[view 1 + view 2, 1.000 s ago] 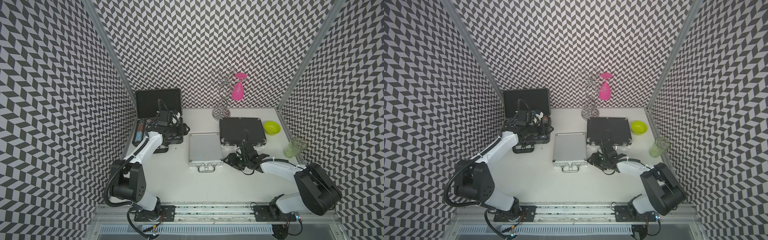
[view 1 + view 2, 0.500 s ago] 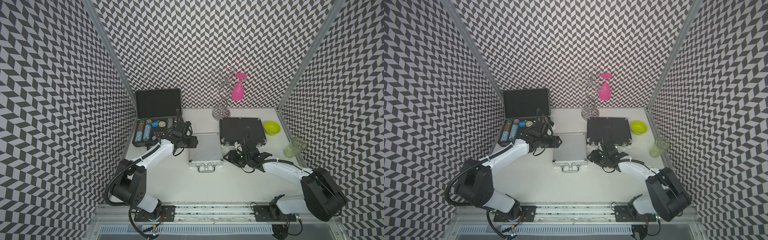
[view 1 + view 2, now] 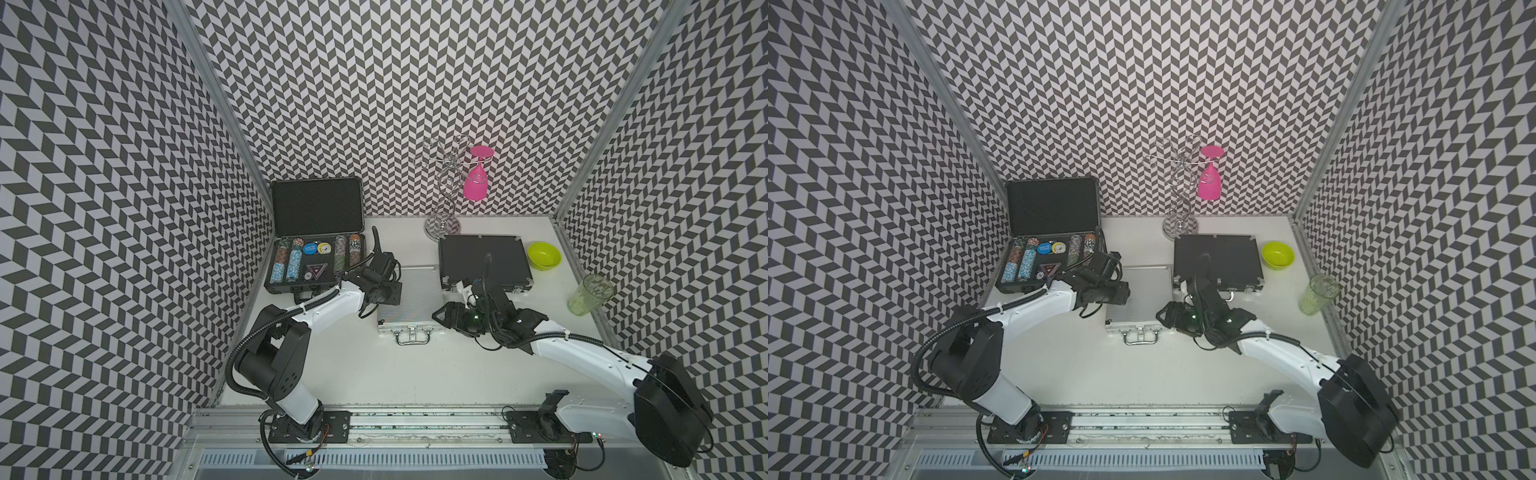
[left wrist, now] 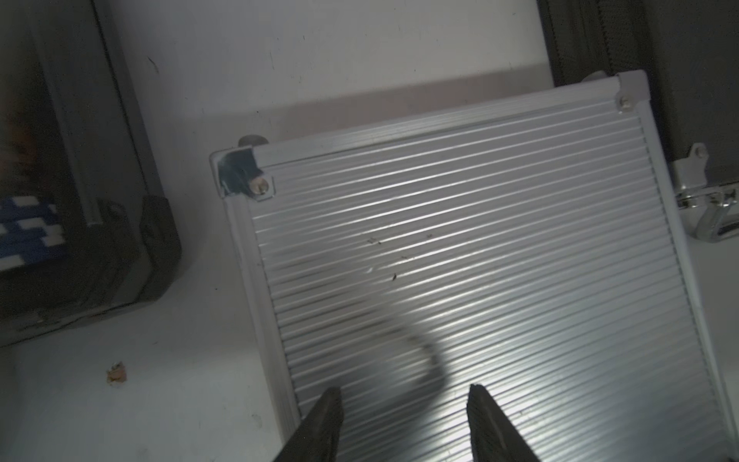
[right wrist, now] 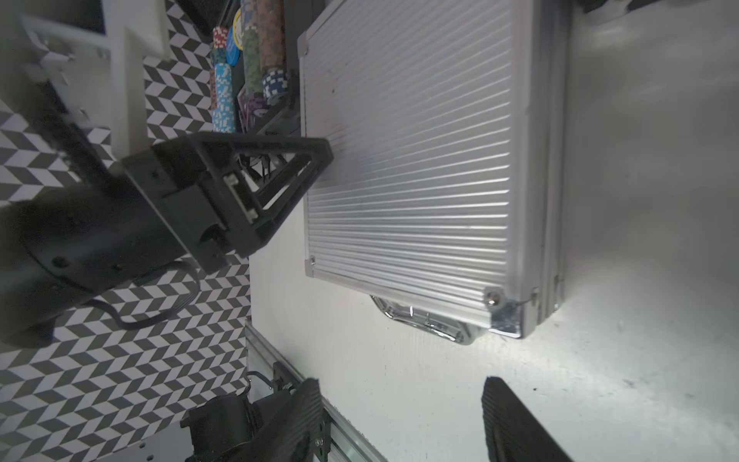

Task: Close the poker set cases
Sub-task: Fasten the fastener on the poker set case.

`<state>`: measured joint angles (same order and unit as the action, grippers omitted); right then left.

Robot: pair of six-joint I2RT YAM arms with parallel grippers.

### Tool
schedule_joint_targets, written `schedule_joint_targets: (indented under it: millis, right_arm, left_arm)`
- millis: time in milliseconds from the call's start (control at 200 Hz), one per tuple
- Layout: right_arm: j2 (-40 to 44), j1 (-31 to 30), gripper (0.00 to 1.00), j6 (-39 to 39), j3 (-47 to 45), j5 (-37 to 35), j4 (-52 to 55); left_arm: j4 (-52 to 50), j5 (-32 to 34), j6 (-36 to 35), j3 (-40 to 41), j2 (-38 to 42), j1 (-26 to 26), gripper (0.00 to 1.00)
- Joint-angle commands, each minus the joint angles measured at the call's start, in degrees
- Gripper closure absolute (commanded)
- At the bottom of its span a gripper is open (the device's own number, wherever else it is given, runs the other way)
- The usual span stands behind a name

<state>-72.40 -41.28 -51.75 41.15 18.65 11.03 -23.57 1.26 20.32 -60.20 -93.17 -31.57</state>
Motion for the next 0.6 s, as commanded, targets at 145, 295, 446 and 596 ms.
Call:
schedule_joint_targets:
  millis: [145,295,446,596]
  right_arm:
    - [-10.1,-7.15,0.32,-0.91,2.01,-0.65,-11.65]
    - [-14.8,-8.71,0.32,-1.52,1.57,-1.85,-15.93]
    - [-14.54,-9.0,0.32,-2.01,1.5,-3.59,-15.81]
    - [-14.2,-8.9,0.38,-1.29,2.79,-5.09,-11.23]
  left_arm:
    - [-4.55,-2.59,0.96,4.31,-2.6,1.48,0.47]
    - [-5.47,-2.84,0.52,4.22,-1.81,2.04,0.48]
    - [-7.35,-0.39,0.32,1.09,0.68,0.72,0.47]
    - [-14.09,4.59,-0.08,-6.44,1.23,-3.91,0.49]
